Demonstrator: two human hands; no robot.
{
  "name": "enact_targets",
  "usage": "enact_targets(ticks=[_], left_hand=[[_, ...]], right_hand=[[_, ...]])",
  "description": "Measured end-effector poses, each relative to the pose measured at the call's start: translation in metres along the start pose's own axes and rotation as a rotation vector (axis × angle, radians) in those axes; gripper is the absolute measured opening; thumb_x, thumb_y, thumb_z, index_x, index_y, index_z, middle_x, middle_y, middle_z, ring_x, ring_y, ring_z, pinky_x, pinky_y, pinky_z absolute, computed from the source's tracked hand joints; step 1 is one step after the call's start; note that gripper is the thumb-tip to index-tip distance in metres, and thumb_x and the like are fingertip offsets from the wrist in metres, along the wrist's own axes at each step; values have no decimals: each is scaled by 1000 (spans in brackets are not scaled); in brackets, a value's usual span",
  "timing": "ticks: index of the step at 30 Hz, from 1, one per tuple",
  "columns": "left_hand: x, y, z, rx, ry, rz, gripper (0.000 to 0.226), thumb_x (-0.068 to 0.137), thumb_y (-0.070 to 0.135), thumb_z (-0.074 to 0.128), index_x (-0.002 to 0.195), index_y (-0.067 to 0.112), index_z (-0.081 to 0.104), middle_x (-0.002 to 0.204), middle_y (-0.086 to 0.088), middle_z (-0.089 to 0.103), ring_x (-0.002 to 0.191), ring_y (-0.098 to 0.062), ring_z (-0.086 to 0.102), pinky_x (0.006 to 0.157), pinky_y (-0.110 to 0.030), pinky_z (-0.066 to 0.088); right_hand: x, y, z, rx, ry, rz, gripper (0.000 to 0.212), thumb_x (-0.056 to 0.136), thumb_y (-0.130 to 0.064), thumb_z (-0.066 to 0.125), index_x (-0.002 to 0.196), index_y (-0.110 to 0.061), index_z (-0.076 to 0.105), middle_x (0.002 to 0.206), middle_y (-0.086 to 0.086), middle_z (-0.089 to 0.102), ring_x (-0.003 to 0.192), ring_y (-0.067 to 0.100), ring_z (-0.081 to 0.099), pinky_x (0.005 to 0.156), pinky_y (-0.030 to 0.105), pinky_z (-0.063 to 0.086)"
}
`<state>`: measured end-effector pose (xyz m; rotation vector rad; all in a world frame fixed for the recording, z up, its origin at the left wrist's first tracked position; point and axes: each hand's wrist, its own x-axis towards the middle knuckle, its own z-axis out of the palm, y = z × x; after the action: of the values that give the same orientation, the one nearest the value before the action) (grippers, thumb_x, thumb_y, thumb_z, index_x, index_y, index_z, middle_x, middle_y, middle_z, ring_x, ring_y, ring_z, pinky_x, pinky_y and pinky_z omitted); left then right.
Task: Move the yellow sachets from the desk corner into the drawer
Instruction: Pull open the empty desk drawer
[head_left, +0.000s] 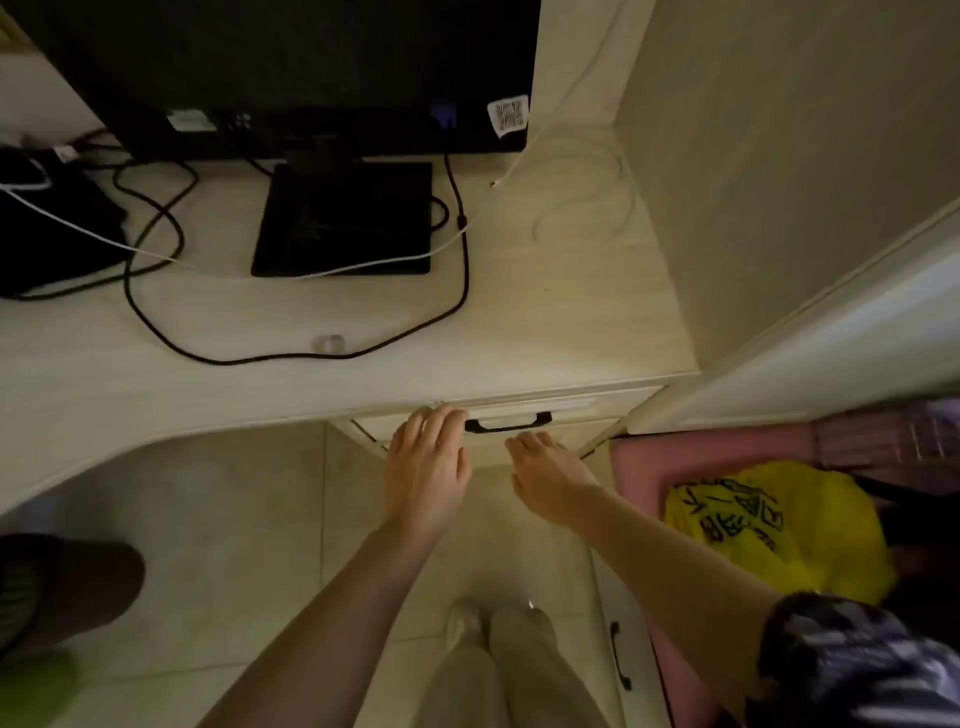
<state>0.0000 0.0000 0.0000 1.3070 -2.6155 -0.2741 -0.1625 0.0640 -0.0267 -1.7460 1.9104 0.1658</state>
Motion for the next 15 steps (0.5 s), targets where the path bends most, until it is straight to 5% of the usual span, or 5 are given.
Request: enact_targets(ticks=[15], left_hand=[[-9,-15,40,-27,53,-21,53,80,11,67,131,10,54,139,-7,53,133,-23,38,107,-46,40]], right_hand=[[47,20,29,-108,52,-14,60,89,-6,46,145,-1,25,143,18,38,129,37,38,115,42,25]])
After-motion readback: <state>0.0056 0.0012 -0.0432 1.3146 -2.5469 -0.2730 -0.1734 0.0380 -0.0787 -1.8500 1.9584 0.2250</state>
